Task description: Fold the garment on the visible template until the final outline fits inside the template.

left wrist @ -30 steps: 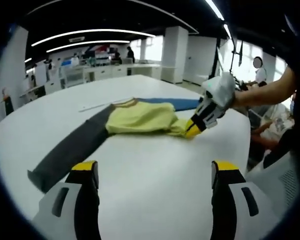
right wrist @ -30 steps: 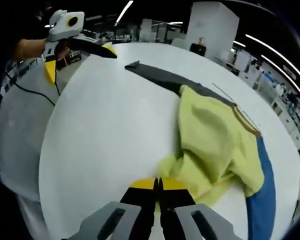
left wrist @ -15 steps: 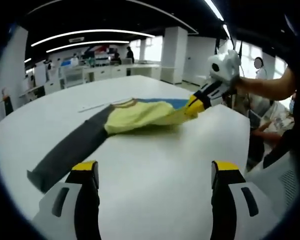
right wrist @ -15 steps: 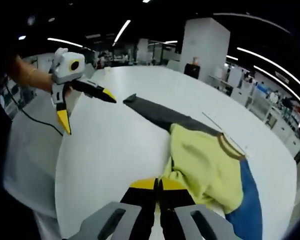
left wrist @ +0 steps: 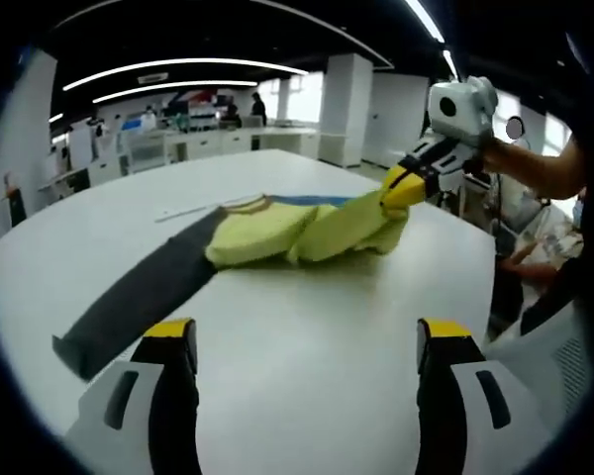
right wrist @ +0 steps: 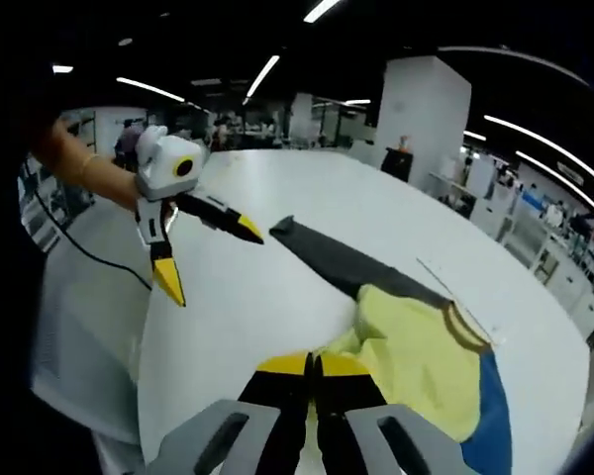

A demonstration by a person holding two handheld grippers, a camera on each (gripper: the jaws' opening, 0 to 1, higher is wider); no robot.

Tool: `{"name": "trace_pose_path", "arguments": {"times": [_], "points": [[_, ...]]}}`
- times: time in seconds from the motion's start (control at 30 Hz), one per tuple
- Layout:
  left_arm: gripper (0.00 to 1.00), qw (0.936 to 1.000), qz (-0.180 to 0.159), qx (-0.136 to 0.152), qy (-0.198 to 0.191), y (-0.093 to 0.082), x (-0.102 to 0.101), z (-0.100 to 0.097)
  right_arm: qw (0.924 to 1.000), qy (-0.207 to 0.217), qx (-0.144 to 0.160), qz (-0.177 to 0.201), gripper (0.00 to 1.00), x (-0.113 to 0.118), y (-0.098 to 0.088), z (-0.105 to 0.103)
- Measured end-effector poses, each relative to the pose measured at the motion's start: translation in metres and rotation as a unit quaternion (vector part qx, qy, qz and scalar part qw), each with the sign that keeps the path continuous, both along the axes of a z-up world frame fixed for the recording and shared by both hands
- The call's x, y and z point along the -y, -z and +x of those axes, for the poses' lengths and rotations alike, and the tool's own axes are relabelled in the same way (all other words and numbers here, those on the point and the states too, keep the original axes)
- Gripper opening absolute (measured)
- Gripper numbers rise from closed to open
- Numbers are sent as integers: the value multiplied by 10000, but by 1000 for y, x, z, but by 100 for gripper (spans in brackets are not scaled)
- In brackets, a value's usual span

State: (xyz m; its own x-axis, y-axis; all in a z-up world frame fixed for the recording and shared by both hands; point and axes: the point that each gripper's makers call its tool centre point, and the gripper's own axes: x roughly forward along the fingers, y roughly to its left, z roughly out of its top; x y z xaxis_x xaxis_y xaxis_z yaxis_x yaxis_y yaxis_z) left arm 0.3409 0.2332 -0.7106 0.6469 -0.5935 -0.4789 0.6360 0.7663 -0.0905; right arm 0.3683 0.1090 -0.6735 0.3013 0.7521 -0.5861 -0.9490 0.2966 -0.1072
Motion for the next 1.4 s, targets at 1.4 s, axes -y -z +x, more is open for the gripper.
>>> {"name": "trace_pose_path", "arguments": {"times": [1.4], "points": [[75, 9995, 65, -292, -73, 13, -2, 4, 9909, 897, -992, -144, 33, 50, 54, -29]]}}
